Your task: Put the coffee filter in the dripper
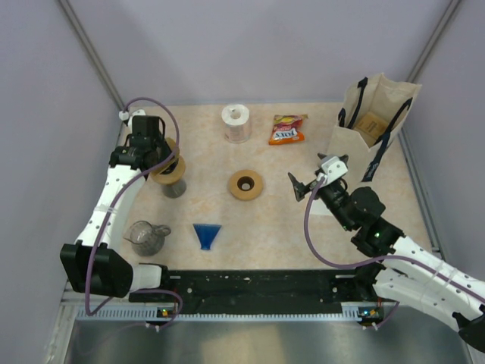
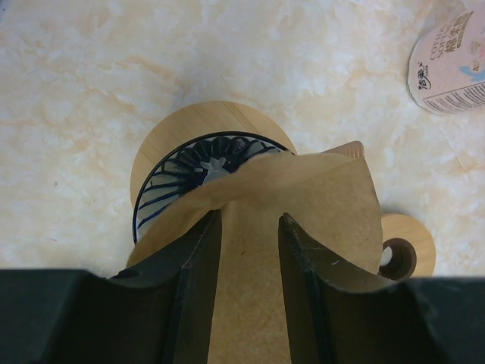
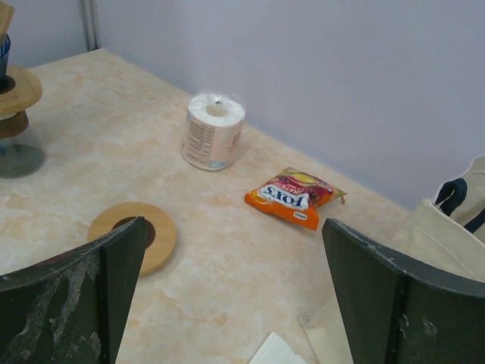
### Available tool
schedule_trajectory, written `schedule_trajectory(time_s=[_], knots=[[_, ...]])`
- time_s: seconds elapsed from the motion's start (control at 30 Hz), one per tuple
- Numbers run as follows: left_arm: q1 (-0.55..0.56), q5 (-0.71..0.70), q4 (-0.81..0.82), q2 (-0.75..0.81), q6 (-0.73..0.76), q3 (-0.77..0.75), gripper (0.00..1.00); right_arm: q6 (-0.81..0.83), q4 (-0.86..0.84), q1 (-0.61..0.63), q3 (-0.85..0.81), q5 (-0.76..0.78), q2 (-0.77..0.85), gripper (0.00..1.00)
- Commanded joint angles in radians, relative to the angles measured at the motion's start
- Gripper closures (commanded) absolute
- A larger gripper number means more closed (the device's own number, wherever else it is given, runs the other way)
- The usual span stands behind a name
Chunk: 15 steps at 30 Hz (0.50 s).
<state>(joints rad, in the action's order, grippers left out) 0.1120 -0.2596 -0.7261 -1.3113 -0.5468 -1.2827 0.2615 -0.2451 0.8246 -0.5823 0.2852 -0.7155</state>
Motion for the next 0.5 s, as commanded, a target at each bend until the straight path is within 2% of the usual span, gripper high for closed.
schedule_trajectory(time_s=[0.0, 0.27, 0.47], knots=[[0.003, -0.010, 0.004, 0.029, 0.004, -0.018, 0.59, 0.008, -0.034, 0.011, 0.001, 0.006, -0.001, 0.01], [0.003, -0.016, -0.001, -0.023, 0.008, -0.043, 0.64, 0.007, -0.031, 0.011, 0.001, 0.014, 0.004, 0.01], [0.002, -0.015, 0.001, -0.045, 0.015, -0.058, 0.64, 0.013, -0.036, 0.011, 0.002, 0.016, 0.002, 0.01]])
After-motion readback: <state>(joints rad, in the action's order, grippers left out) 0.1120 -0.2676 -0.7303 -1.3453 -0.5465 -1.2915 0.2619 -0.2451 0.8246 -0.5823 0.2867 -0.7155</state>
